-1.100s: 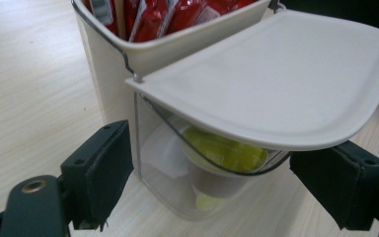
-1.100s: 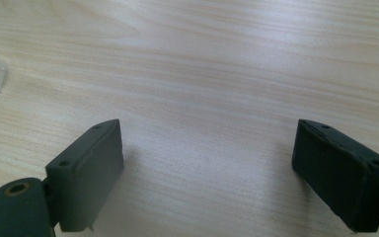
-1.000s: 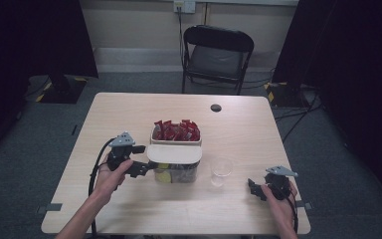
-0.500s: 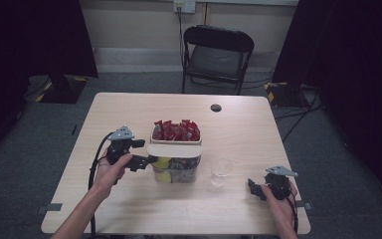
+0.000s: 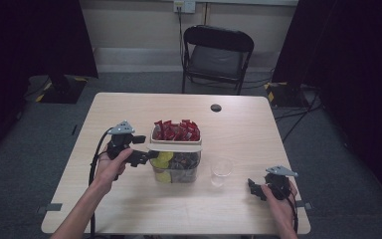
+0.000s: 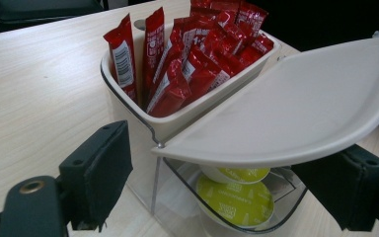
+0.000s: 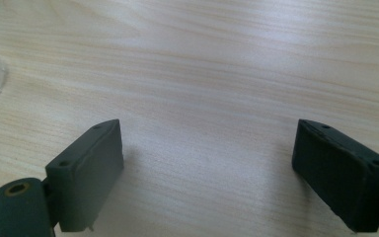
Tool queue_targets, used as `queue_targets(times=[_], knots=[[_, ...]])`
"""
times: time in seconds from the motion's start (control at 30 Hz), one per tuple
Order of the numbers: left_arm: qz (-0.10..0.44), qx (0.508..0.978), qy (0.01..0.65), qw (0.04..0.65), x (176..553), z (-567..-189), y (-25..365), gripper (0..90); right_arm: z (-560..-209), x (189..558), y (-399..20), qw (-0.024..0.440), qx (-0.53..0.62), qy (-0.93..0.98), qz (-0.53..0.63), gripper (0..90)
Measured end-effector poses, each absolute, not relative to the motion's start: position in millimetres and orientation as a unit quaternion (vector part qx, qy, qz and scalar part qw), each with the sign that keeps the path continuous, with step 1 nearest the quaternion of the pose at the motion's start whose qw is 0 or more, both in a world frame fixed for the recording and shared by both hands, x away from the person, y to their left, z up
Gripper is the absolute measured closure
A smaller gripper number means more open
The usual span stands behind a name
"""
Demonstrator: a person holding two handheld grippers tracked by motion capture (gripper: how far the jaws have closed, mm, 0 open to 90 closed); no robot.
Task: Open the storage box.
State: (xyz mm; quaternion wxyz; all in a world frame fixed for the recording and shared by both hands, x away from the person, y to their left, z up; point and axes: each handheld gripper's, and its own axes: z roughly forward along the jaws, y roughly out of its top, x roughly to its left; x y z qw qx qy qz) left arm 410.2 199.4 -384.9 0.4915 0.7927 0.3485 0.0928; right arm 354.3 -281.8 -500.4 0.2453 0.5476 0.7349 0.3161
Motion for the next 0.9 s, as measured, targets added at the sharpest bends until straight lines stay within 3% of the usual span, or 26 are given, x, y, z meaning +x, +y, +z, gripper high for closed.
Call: queue_targets(times=[0.9], knots=[[0.096,0.781,0.35,0.508,432,-379,195,15.6,-500,354,-282,0.245,0.547,0.735,0.316,11.7]])
